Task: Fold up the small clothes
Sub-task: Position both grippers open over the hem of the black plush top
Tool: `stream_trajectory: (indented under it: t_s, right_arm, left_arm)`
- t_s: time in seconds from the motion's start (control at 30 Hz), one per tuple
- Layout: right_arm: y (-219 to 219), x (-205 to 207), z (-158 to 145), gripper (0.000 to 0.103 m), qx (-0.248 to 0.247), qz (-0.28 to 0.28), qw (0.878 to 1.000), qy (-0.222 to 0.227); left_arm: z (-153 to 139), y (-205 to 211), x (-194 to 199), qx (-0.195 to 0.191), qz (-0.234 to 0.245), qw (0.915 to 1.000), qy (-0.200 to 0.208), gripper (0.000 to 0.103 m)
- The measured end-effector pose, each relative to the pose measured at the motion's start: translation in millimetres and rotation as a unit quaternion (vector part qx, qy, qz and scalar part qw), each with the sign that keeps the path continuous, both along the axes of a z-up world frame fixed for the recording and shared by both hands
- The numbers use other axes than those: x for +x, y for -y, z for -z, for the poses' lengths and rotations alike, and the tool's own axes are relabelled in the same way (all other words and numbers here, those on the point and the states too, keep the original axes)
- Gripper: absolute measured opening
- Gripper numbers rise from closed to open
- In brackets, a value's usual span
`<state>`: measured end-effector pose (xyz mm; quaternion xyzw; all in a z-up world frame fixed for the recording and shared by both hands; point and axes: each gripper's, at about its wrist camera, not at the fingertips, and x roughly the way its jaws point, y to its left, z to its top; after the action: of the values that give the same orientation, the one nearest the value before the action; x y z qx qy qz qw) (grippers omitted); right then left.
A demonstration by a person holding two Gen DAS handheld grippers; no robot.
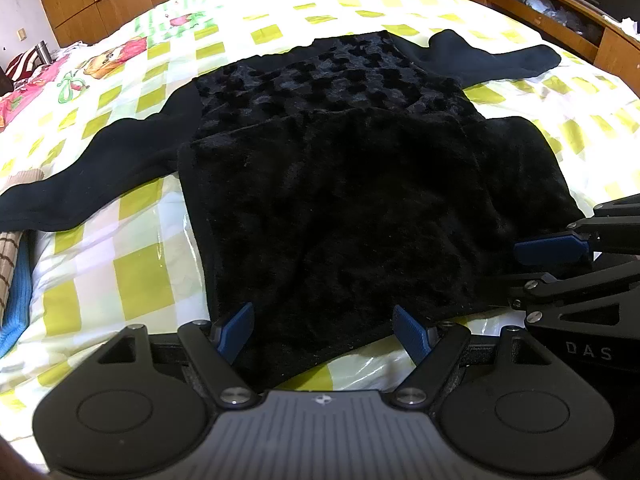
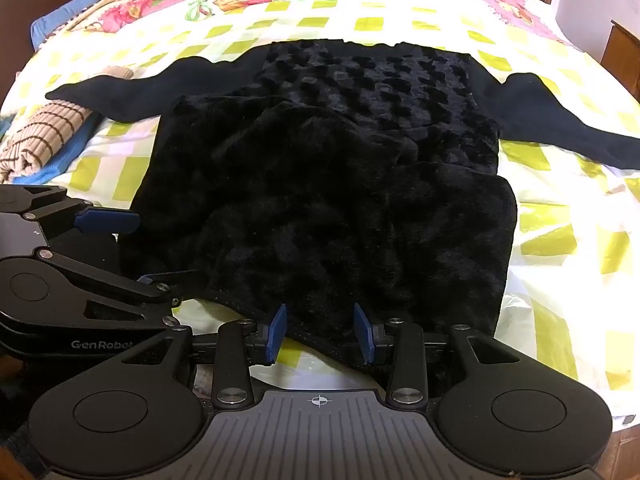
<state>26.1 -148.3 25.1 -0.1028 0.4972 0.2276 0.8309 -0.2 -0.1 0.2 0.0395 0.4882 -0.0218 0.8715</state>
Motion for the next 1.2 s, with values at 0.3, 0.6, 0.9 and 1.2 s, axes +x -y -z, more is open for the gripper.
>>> stream_trajectory:
  t_s: [0.3,0.6,0.9,1.2]
  right_arm:
    - [-1,0,2,0.037,-0.001,-0.005,1.0,-0.002]
    - [0,1,1,0.037,-0.002,-0.003,1.0,-0.003]
    - [0,2,2,0.037,-0.002,-0.001,1.0,-0.003]
    - [0,2,3,0.037,-0.002,-0.001,1.0,-0.003]
  left_arm:
    - [0,6,1,-0.003,0.001,1.0,-0.003,0.089]
    - [2,-2,2,-0.004,0.003,1.0,-0.001,0.089]
    - [2,-1,2,-0.003,0.003,1.0,-0.003,0.089]
    - [2,-1,2,-0.003,0.002,1.0,-0.006,0.089]
